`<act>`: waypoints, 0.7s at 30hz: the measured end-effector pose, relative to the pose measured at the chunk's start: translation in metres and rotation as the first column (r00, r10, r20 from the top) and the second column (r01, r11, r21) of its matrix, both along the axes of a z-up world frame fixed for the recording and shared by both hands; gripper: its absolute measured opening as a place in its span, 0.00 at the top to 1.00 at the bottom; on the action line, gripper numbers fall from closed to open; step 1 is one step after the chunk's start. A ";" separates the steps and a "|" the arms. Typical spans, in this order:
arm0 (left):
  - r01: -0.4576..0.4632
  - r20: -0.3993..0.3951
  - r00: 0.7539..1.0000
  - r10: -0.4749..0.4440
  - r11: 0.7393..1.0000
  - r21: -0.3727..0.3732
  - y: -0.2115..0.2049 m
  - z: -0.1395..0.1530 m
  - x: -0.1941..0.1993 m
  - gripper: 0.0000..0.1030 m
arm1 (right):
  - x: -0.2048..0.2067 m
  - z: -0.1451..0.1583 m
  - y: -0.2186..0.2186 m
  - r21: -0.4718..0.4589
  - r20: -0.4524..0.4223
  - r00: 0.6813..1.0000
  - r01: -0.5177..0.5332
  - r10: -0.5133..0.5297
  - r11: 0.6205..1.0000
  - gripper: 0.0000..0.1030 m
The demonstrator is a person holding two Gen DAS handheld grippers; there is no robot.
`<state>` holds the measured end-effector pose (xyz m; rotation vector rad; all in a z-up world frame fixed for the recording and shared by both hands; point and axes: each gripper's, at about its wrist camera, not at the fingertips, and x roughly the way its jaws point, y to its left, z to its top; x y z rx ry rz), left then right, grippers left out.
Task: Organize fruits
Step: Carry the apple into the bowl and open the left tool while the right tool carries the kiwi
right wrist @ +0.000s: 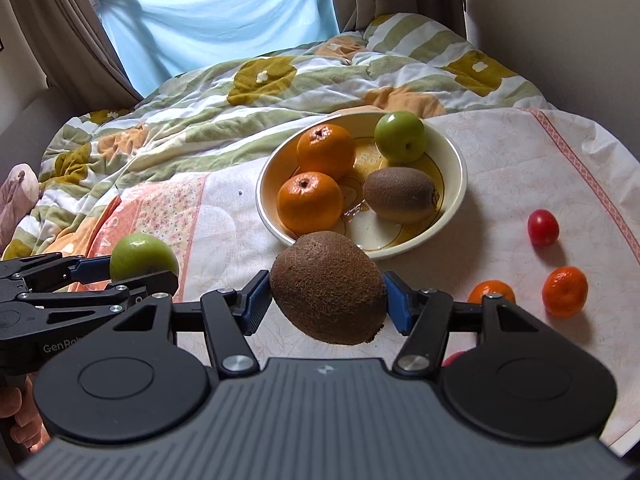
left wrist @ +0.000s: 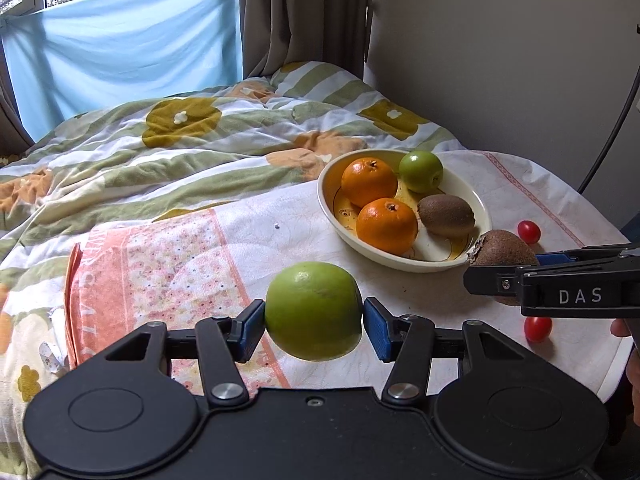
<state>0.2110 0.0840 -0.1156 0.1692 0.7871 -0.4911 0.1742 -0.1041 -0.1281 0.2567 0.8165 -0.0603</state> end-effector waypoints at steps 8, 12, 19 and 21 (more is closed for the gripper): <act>-0.054 0.040 0.998 0.056 0.998 -0.030 -0.020 0.038 -0.015 0.44 | -0.005 0.042 -0.028 0.007 0.042 0.999 -0.027 0.026 1.000 0.28; -0.082 0.063 0.994 0.084 0.996 -0.039 -0.040 0.053 -0.024 0.44 | -0.003 0.058 -0.046 0.003 0.062 0.996 -0.058 0.058 0.998 0.28; -0.098 0.082 0.991 0.101 0.994 -0.039 -0.084 0.065 -0.030 0.44 | 0.004 0.075 -0.087 0.015 0.082 0.992 -0.096 0.095 0.995 0.28; -0.104 0.080 0.991 0.107 0.994 -0.034 -0.096 0.066 -0.029 0.44 | 0.008 0.078 -0.101 0.015 0.081 0.991 -0.109 0.107 0.994 0.28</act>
